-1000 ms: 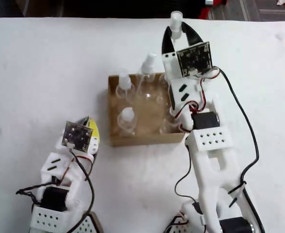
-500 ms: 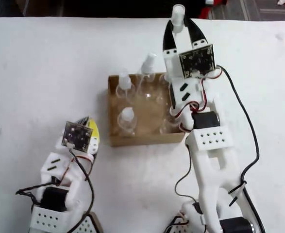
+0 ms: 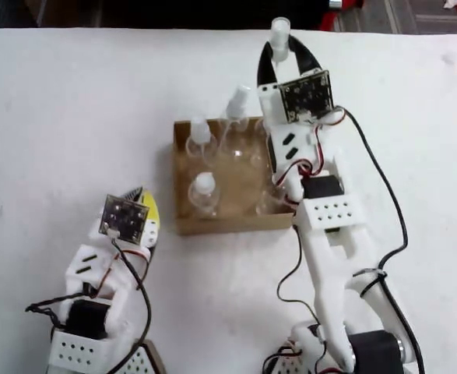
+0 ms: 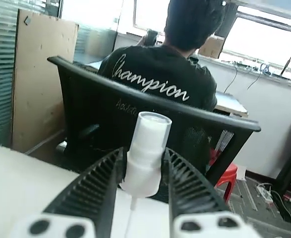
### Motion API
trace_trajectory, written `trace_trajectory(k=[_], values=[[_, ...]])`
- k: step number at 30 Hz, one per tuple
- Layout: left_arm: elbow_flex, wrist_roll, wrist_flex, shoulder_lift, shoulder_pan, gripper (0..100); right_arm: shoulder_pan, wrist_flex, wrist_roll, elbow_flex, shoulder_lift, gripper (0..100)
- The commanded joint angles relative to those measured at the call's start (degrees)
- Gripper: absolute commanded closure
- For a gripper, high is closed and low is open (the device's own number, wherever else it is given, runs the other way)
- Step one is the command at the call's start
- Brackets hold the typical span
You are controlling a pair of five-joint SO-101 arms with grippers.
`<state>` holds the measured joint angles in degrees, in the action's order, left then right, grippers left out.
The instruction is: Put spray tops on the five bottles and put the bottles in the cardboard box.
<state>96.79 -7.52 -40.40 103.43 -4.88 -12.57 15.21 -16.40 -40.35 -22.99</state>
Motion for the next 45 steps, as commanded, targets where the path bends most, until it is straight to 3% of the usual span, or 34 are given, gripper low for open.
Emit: trace_trajectory(k=[1,45], values=[[-1.14,-0.70,1.41,0.92,-0.66,98,0.66,1.36,-0.18,-1.41,-3.38,98.2],[-1.14,-0.70,1.41,0.92,-0.75,98,0.66,1.54,-0.18,-19.08,-3.38,98.1]])
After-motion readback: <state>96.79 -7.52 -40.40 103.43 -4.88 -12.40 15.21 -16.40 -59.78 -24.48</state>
